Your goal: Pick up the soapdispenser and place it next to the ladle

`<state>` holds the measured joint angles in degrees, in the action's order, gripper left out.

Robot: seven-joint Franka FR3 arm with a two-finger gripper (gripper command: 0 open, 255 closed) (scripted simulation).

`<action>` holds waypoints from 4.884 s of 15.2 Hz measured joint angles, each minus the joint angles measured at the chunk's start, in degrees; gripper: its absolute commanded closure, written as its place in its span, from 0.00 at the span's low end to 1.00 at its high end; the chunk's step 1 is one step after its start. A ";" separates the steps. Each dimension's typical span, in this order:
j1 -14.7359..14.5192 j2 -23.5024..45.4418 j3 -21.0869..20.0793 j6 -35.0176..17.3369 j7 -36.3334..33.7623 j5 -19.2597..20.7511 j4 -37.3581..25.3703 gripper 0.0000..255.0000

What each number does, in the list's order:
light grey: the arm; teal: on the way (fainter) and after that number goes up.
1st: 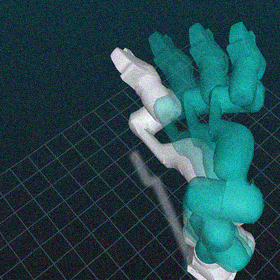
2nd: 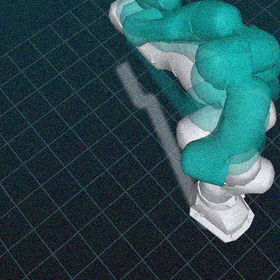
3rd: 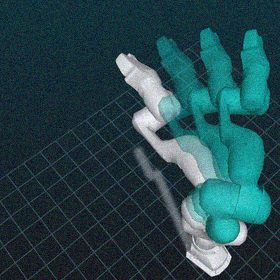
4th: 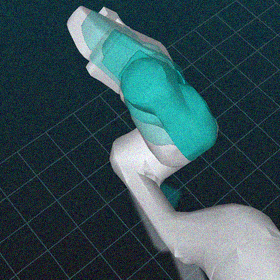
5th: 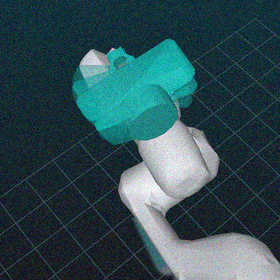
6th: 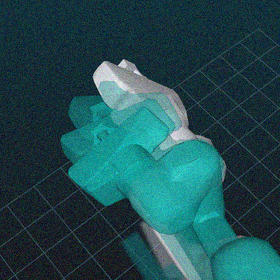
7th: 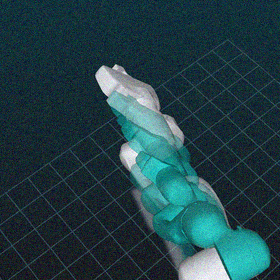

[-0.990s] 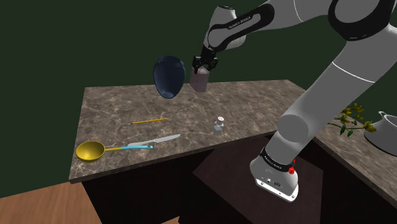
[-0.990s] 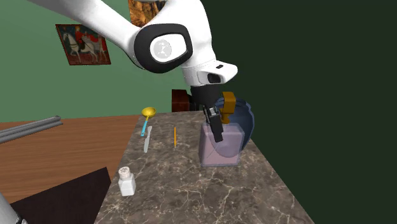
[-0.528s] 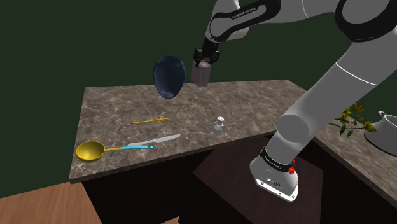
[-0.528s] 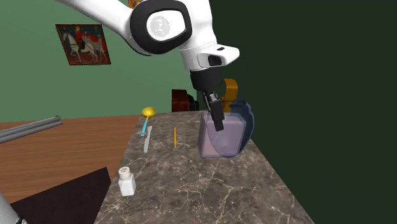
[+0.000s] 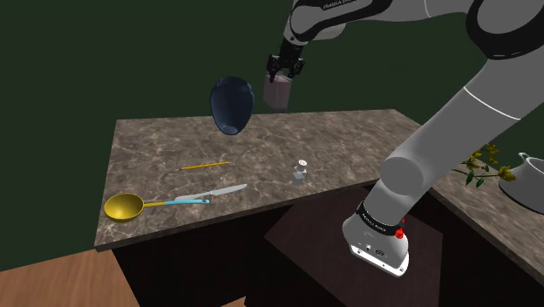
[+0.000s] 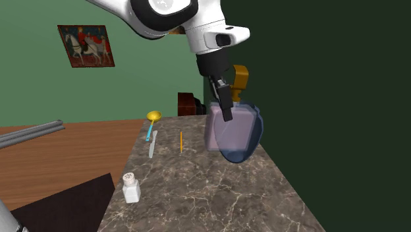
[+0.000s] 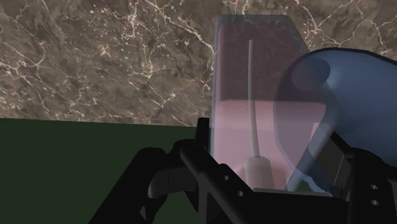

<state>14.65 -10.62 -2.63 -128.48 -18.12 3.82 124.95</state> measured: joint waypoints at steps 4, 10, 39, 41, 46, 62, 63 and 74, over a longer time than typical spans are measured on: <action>-0.02 -0.63 0.04 3.26 0.30 -0.18 -2.65 1.00; -0.06 -1.23 0.05 7.79 0.62 -0.38 -6.58 1.00; -8.49 10.71 -12.20 23.44 -19.94 4.75 -31.92 1.00; -10.03 13.82 -13.64 24.70 -22.86 6.20 -35.72 1.00; -14.47 21.74 -16.30 28.00 -29.25 10.09 -45.38 1.00; -26.65 41.43 -17.73 34.43 -38.85 18.40 -68.58 1.00; -26.30 41.04 -17.76 33.31 -39.04 18.30 -67.03 1.00; -24.05 38.34 -17.88 23.54 -41.19 17.94 -54.28 1.00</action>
<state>-9.40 27.72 -20.50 -104.93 -59.30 21.77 70.67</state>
